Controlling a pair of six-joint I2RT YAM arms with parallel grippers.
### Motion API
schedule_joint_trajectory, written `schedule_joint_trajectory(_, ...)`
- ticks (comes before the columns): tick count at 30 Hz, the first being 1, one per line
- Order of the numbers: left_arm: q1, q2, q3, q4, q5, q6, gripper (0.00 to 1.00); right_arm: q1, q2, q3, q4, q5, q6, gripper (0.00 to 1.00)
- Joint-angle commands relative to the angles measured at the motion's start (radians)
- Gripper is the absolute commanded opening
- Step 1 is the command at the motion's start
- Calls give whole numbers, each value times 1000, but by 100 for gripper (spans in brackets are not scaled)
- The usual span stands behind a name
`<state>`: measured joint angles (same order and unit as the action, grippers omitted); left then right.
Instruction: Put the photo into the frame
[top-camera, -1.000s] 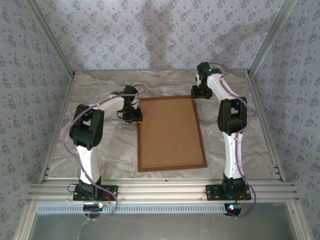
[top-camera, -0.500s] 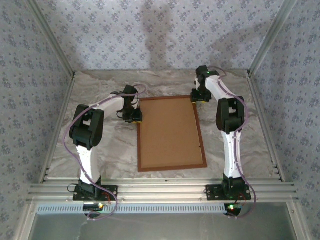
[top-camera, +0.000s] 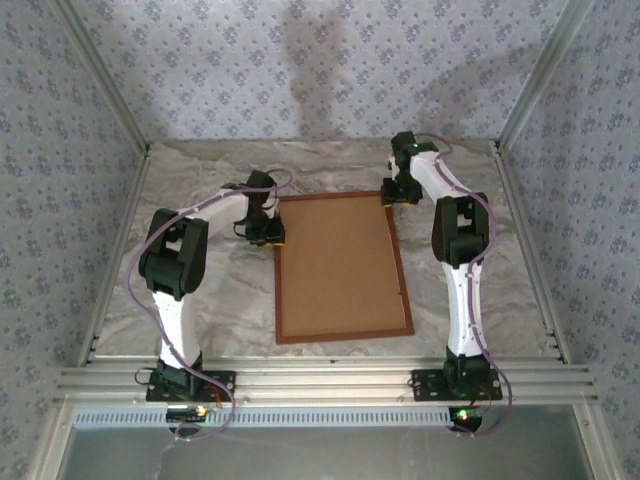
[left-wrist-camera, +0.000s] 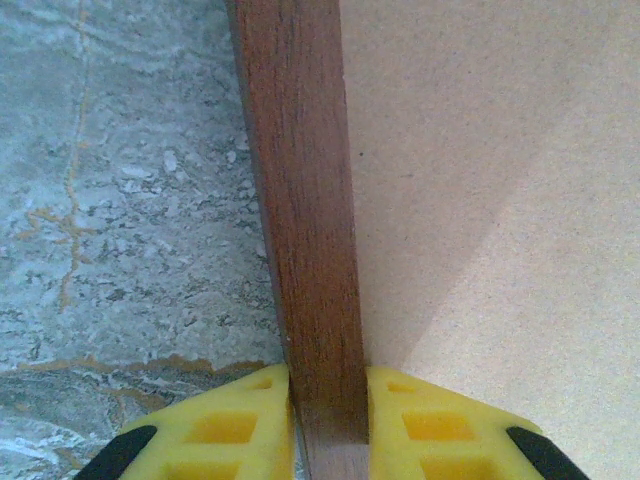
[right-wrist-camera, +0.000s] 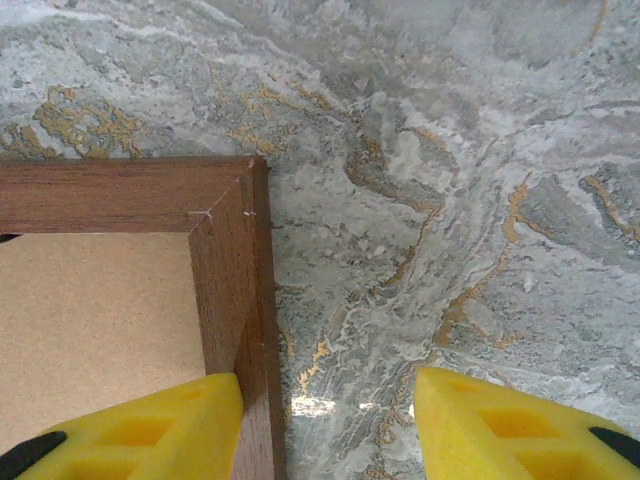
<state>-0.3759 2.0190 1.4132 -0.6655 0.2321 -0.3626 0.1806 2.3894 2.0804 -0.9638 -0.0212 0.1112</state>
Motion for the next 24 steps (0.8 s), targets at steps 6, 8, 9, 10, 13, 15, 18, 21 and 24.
schedule_joint_trajectory(6,-7,69,-13,9,-34,25,22,21,-13,-69,-26,-4,1,51)
schedule_joint_trajectory(8,-6,69,-13,7,-34,24,22,20,-9,-67,-23,-9,1,51)
schedule_joint_trajectory(9,-7,69,-13,9,-33,25,22,20,-6,-67,-21,-14,2,51)
schedule_joint_trajectory(10,-5,68,-15,9,-33,25,22,19,-3,-66,-21,-21,4,50)
schedule_joint_trajectory(13,-6,69,-19,13,-32,22,22,23,9,-62,-9,-32,10,50)
schedule_joint_trajectory(15,-5,72,-19,16,-29,21,22,33,19,-65,-7,-55,18,50)
schedule_joint_trajectory(18,-6,76,-16,18,-24,19,22,58,38,-62,-28,-60,31,50)
schedule_joint_trajectory(21,-6,75,-13,18,-22,19,22,77,61,-29,-75,-36,43,50)
schedule_joint_trajectory(24,-7,72,-16,18,-23,19,22,84,84,10,-107,-19,42,51)
